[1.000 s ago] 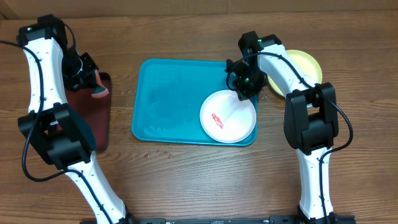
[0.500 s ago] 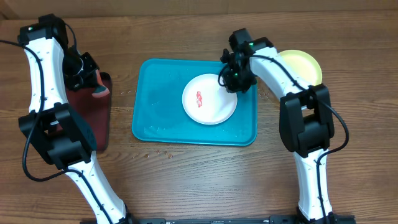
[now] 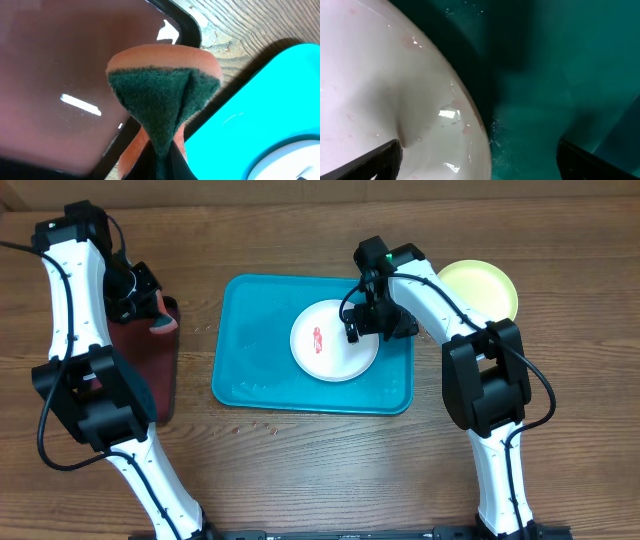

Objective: Clean dirty plates on tray and stack at the side

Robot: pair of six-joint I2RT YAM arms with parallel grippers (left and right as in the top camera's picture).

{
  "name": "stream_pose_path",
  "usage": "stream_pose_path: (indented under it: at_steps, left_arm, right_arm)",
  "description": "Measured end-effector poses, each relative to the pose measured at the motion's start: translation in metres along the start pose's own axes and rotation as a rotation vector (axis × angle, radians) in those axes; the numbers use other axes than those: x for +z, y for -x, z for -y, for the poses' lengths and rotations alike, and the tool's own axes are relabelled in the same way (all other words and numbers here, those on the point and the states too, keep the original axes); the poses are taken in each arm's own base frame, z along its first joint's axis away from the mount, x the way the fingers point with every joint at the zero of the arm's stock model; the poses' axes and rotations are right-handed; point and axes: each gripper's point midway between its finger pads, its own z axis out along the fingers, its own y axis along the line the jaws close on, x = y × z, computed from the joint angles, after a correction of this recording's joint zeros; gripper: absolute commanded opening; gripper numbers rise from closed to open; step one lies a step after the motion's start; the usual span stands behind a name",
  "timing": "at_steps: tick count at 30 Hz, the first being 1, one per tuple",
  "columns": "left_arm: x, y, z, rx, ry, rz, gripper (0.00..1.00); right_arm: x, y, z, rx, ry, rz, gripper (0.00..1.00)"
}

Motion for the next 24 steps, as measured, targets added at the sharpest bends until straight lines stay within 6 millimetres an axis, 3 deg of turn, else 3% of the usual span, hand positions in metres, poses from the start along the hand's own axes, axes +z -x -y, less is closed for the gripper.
stream_pose_path:
  at_steps: [1, 3, 4, 6, 16, 24]
  left_arm:
    - [0.000, 0.000, 0.001, 0.001, 0.001, 0.000, 0.04]
    - [0.000, 0.000, 0.001, 0.002, 0.000, -0.001, 0.04]
    - [0.000, -0.001, 0.001, 0.002, 0.000, -0.001, 0.04]
    - [0.000, -0.001, 0.003, 0.007, 0.000, -0.002, 0.04]
    - [0.000, -0.001, 0.003, 0.027, 0.000, -0.001, 0.04]
    - [0.000, 0.007, 0.005, 0.031, -0.010, 0.031, 0.04]
  right_arm:
    - [0.000, 0.000, 0.000, 0.005, -0.001, 0.000, 0.94]
    - [0.000, 0.001, 0.000, 0.013, 0.001, 0.003, 0.49]
    - [0.000, 0.002, 0.000, 0.012, 0.002, 0.007, 0.42]
    - [0.000, 0.006, -0.001, 0.014, 0.007, 0.023, 0.41]
    - [0.001, 0.011, -0.004, 0.018, 0.024, 0.043, 0.04]
    - [-0.001, 0.011, -0.014, 0.026, 0.098, 0.037, 0.04]
